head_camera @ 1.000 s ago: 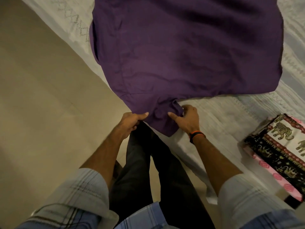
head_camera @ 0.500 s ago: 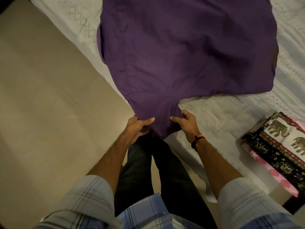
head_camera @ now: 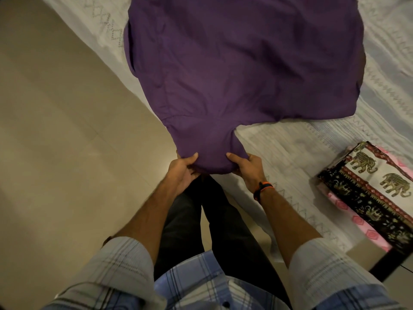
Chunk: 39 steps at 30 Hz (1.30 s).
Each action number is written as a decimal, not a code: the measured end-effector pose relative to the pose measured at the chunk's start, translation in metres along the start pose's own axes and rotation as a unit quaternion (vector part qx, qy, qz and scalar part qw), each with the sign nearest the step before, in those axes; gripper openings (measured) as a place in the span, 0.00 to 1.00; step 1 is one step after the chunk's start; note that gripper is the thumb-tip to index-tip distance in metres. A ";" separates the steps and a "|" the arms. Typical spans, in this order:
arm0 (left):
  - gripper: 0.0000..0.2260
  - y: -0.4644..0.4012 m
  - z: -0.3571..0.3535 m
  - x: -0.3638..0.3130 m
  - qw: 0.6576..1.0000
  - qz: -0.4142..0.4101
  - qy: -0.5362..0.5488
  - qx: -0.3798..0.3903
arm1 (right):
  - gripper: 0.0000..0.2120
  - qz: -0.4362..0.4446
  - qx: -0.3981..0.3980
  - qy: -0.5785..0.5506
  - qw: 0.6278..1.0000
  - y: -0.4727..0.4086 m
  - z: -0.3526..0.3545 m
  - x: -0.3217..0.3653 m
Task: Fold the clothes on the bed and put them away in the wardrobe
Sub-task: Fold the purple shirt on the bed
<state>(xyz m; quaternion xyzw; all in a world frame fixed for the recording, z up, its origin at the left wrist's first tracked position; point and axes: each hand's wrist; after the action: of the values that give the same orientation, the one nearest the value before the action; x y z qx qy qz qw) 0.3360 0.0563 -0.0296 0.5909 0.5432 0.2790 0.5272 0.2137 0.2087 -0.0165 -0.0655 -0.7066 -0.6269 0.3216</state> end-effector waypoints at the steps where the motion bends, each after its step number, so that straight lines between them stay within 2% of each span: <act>1: 0.33 0.001 -0.002 0.001 1.000 0.000 -0.014 -0.002 | 0.09 -0.003 -0.001 -0.014 1.000 0.002 -0.002 -0.001; 3: 0.41 0.004 -0.002 0.006 0.998 0.008 -0.064 0.005 | 0.07 -0.014 -0.002 -0.031 0.999 0.006 -0.003 -0.003; 6: 0.44 0.005 0.002 0.011 0.989 0.017 -0.144 0.003 | 0.05 -0.026 0.012 -0.038 0.999 0.009 -0.001 -0.007; 9: 0.41 0.009 0.004 0.013 0.989 0.026 -0.147 -0.007 | 0.07 -0.025 0.024 -0.033 0.999 0.012 0.002 -0.008; 13: 0.43 0.015 0.008 0.014 0.992 0.014 -0.129 0.003 | 0.09 -0.024 0.009 0.010 1.000 0.014 0.006 -0.007; 17: 0.34 0.021 0.012 0.016 0.989 0.017 -0.148 0.027 | 0.09 -0.020 -0.018 0.027 0.999 0.014 0.007 -0.009; 20: 0.25 0.025 0.016 0.017 0.979 0.034 -0.201 0.011 | 0.07 -0.022 -0.018 0.028 0.999 0.015 0.007 -0.008; 22: 0.22 0.029 0.018 0.015 0.976 0.036 -0.216 0.001 | 0.05 -0.027 -0.017 0.033 0.999 0.015 0.009 -0.006; 28: 0.12 0.042 0.014 -0.002 0.980 0.012 -0.196 -0.008 | 0.03 -0.029 -0.008 0.020 0.999 0.018 0.008 0.015; 39: 0.15 0.049 -0.011 -0.042 0.989 -0.037 -0.144 0.002 | 0.10 -0.015 -0.001 -0.044 0.999 0.011 -0.013 0.065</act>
<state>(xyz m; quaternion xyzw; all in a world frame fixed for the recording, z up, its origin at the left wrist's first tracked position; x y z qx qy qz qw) 0.3318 0.0275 0.0291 0.6057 0.4836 0.1702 0.6086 0.1730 0.1787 0.0279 -0.0832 -0.7201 -0.6290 0.2807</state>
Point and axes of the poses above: each hand's wrist, its own y-axis away from the middle knuckle, its own z-axis out of the back of the hand, x = y × z
